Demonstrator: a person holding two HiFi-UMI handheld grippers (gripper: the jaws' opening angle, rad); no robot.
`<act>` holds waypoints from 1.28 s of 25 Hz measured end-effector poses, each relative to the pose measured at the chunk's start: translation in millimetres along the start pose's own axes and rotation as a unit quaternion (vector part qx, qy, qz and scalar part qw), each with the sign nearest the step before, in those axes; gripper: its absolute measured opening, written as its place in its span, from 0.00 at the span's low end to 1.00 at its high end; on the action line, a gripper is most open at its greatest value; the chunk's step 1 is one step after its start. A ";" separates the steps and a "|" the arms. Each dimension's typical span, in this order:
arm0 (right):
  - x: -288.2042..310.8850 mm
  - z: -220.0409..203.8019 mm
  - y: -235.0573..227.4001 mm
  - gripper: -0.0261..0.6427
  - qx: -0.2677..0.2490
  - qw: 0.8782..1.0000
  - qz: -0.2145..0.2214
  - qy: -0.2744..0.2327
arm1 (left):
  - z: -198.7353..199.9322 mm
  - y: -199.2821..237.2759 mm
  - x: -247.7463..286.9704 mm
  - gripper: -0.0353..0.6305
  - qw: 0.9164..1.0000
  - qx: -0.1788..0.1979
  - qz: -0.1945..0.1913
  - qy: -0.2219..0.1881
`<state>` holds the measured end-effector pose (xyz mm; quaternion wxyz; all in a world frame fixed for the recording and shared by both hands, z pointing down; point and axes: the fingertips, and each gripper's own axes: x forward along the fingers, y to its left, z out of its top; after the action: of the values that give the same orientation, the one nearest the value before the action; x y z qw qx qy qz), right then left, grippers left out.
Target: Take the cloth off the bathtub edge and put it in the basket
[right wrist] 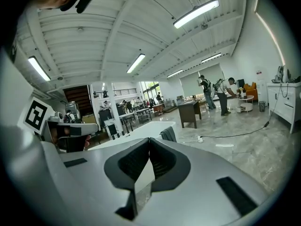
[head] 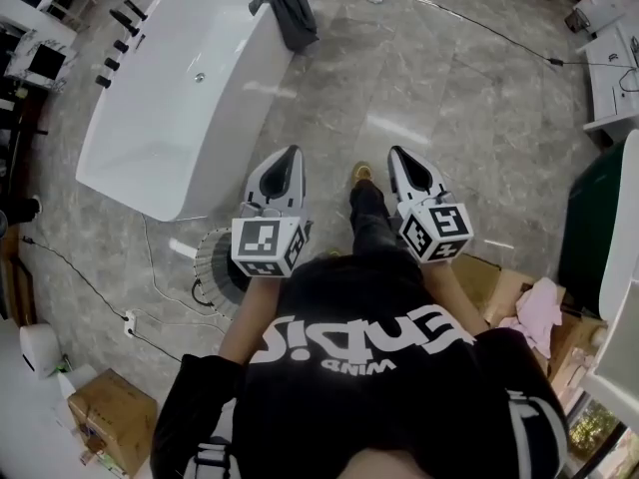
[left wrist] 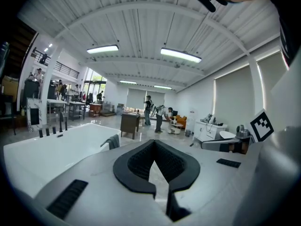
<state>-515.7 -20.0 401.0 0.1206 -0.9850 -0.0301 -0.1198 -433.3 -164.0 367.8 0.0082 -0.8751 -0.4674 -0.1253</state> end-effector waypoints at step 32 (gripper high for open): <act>302.3 138.6 -187.4 0.06 0.006 0.994 0.112 0.010 | 100.9 111.6 322.9 0.07 0.996 -0.020 0.089 -0.017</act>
<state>-207.5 204.7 387.2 0.1396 -0.9802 0.0806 -0.1149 -148.7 49.9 354.8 -0.0061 -0.9153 -0.3848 -0.1190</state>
